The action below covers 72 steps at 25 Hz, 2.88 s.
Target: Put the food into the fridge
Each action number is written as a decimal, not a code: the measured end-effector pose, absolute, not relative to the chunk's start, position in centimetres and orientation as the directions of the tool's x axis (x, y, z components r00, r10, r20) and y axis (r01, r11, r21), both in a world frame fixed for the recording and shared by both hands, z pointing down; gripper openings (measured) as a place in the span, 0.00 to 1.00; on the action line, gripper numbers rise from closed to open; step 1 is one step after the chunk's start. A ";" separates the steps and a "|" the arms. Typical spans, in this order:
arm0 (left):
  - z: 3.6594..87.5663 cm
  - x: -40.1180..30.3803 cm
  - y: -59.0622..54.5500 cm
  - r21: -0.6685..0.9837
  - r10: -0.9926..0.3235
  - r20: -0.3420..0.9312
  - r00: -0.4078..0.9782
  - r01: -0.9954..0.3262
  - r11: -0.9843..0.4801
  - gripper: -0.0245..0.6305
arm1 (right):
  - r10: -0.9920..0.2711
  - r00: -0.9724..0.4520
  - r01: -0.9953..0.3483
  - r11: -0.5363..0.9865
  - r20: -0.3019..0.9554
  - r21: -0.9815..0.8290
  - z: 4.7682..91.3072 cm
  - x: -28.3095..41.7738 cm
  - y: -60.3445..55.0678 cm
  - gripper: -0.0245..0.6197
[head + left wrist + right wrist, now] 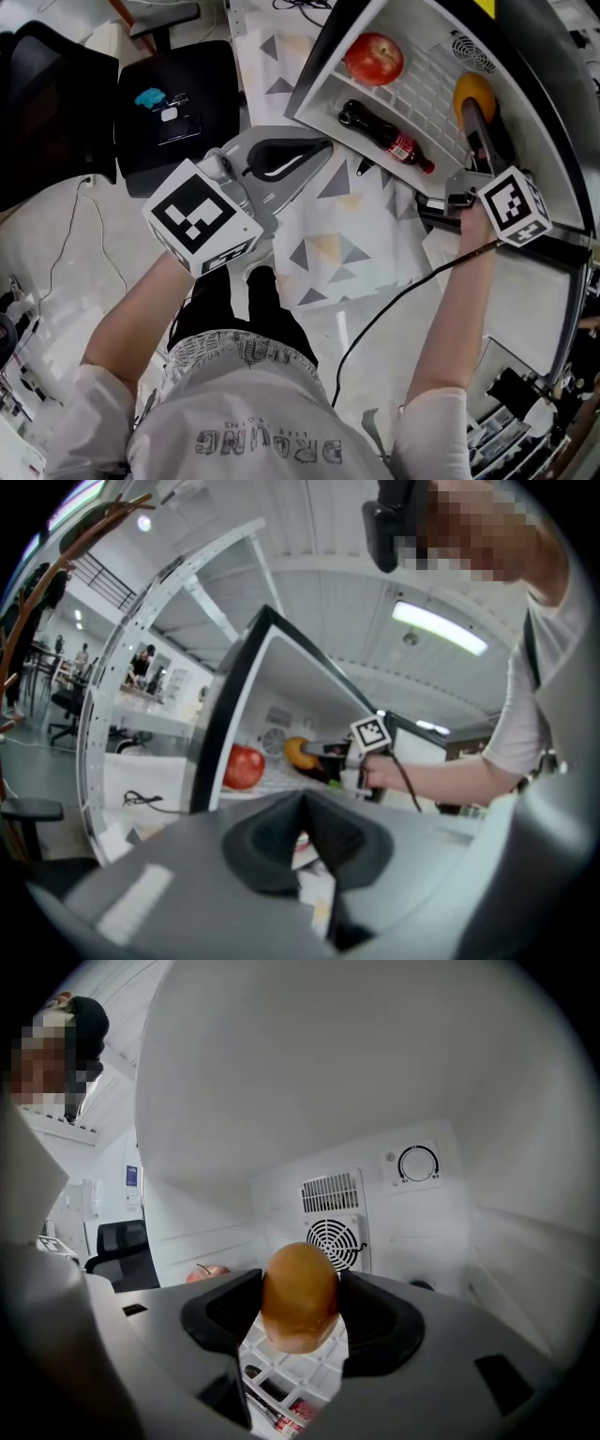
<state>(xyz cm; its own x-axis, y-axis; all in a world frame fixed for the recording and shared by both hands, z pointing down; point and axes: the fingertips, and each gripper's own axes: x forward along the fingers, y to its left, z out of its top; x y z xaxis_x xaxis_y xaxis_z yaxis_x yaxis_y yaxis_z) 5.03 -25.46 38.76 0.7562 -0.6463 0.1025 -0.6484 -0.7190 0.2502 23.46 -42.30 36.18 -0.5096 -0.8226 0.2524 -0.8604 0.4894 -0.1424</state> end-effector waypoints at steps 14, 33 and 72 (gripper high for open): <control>40.9 4.7 -25.7 0.289 -0.652 0.118 0.749 -0.654 -0.699 0.05 | -0.820 -0.470 -0.877 0.477 0.327 -0.062 38.8 23.5 -45.1 0.45; 42.4 4.6 -25.9 0.315 -0.648 0.133 0.750 -0.652 -0.690 0.05 | -0.815 -0.407 -0.874 0.478 0.413 0.083 40.7 23.3 -46.8 0.45; 40.0 4.0 -25.1 0.275 -0.638 0.128 0.760 -0.645 -0.713 0.05 | -0.846 -0.408 -0.895 0.445 0.343 0.034 37.5 23.1 -42.8 0.45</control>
<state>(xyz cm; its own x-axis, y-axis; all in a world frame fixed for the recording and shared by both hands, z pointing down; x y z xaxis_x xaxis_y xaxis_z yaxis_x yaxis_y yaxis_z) 4.00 -25.12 39.98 0.7596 -0.6376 0.1284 -0.6450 -0.7129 0.2753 23.08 -42.77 37.54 -0.4078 -0.8462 0.3429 -0.8949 0.4449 0.0337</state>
